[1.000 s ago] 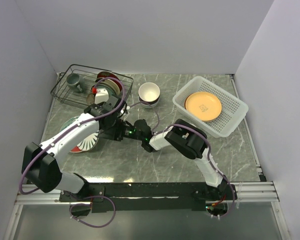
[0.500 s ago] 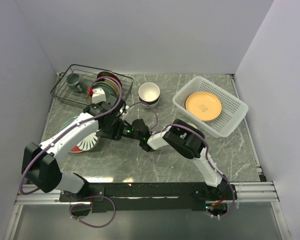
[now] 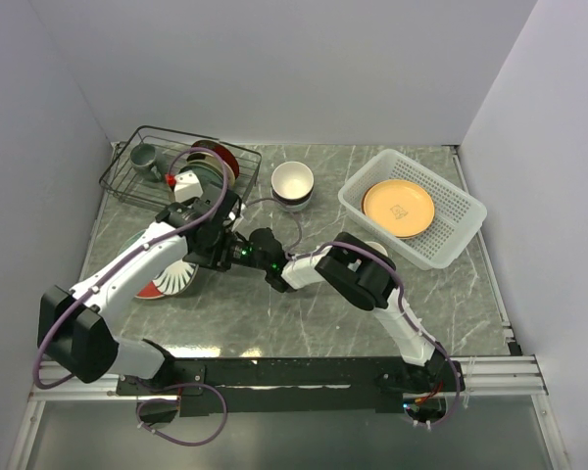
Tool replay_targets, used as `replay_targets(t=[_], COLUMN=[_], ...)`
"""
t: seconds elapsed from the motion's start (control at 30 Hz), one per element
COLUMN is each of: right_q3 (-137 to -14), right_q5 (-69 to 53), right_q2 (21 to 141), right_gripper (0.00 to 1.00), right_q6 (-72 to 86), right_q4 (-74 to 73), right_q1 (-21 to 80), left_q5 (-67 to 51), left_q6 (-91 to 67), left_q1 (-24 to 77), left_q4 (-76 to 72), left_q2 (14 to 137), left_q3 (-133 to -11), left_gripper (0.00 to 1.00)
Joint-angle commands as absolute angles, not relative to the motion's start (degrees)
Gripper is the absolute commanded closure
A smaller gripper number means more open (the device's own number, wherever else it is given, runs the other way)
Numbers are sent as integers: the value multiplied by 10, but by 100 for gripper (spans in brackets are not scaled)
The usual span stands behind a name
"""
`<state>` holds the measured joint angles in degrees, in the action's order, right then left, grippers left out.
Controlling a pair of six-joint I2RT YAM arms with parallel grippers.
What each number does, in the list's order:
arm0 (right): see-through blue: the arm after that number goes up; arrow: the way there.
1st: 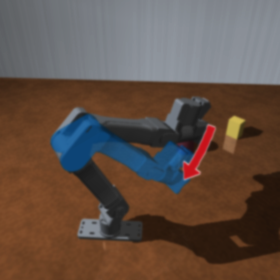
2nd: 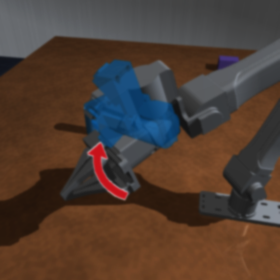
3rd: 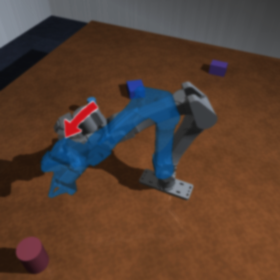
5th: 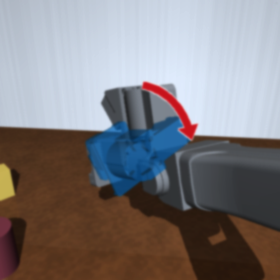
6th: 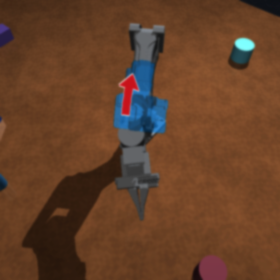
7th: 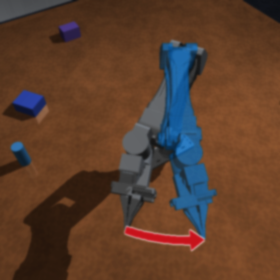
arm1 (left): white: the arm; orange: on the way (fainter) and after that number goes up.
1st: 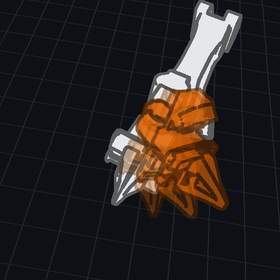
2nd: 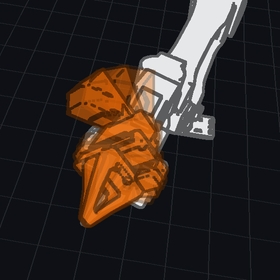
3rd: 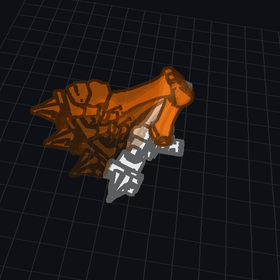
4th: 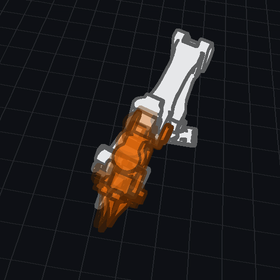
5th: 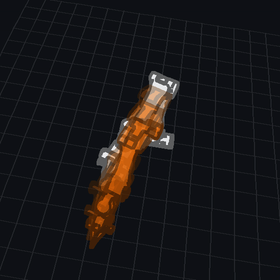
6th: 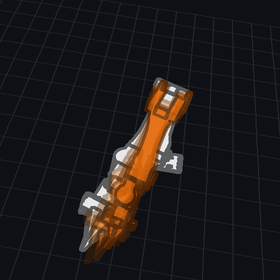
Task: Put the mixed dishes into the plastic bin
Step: Pick up the plate at the center of the board.
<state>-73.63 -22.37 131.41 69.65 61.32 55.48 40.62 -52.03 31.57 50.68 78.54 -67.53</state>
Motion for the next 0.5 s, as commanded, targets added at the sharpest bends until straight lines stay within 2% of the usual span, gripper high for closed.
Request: replay_targets(t=[0.0, 0.07, 0.17, 0.4, 0.47], right_q3=[-769, -773, -770, -751, -751], right_q5=[-216, -218, -221, -218, -221], right_q2=[1330, 1332, 1332, 1325, 1326], right_gripper=[37, 46, 53, 62, 68], right_q6=[705, 711, 715, 721, 726], right_q4=[613, 614, 621, 638, 643], right_q1=[555, 555, 554, 552, 549], left_q5=[410, 409, 409, 405, 405], left_q6=[-541, -539, -538, -531, -529], left_q1=[315, 314, 314, 313, 313], left_q4=[490, 490, 487, 483, 483], left_q2=[756, 754, 751, 744, 739], left_q3=[-690, -689, -690, -693, -695], left_gripper=[99, 99, 99, 97, 95])
